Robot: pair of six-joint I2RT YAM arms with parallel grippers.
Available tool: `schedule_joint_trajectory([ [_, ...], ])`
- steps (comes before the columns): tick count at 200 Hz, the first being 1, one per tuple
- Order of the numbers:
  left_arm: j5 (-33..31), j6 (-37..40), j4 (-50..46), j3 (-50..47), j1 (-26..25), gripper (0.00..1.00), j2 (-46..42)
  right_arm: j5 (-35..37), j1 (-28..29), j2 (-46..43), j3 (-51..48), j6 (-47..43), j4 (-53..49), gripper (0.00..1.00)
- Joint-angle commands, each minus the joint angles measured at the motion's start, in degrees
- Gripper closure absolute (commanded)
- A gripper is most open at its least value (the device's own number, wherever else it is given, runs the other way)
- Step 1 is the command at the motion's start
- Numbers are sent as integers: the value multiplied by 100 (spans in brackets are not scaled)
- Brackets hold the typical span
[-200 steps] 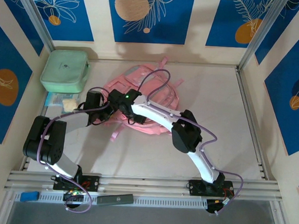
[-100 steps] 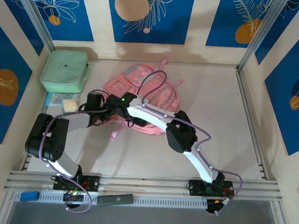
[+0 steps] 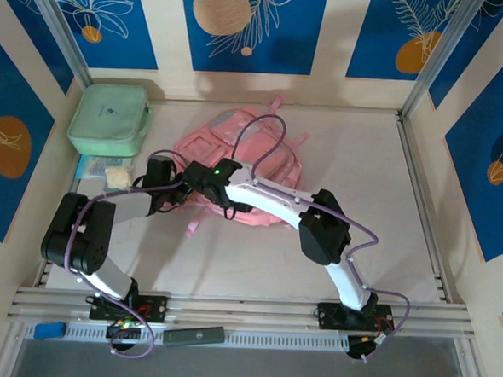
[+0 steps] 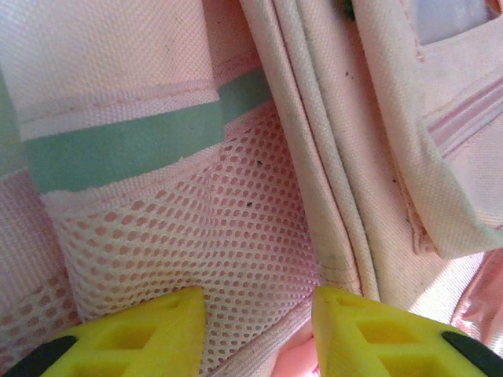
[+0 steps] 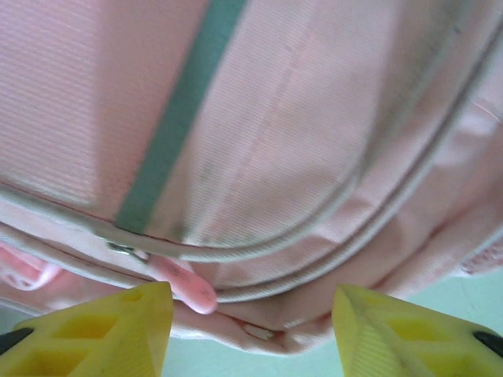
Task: Pack the student bag
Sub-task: Zip the student bag at the center of the table.
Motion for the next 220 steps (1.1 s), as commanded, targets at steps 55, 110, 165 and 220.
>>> schedule_joint_trajectory([
  [55, -54, 43, -414, -3, -157, 57, -78, -621, -101, 1, -240, -1969, 1036, 58],
  [110, -59, -19, -391, 120, -278, 57, -29, -959, -252, -221, -987, -2368, 1537, 61],
  [165, -147, -118, -440, 121, -451, 57, -220, -914, -346, -267, -1233, -3103, 2158, 66],
  [220, -245, -232, -541, 185, -597, 57, -388, -609, -416, -276, -1462, -3624, 2640, 72],
])
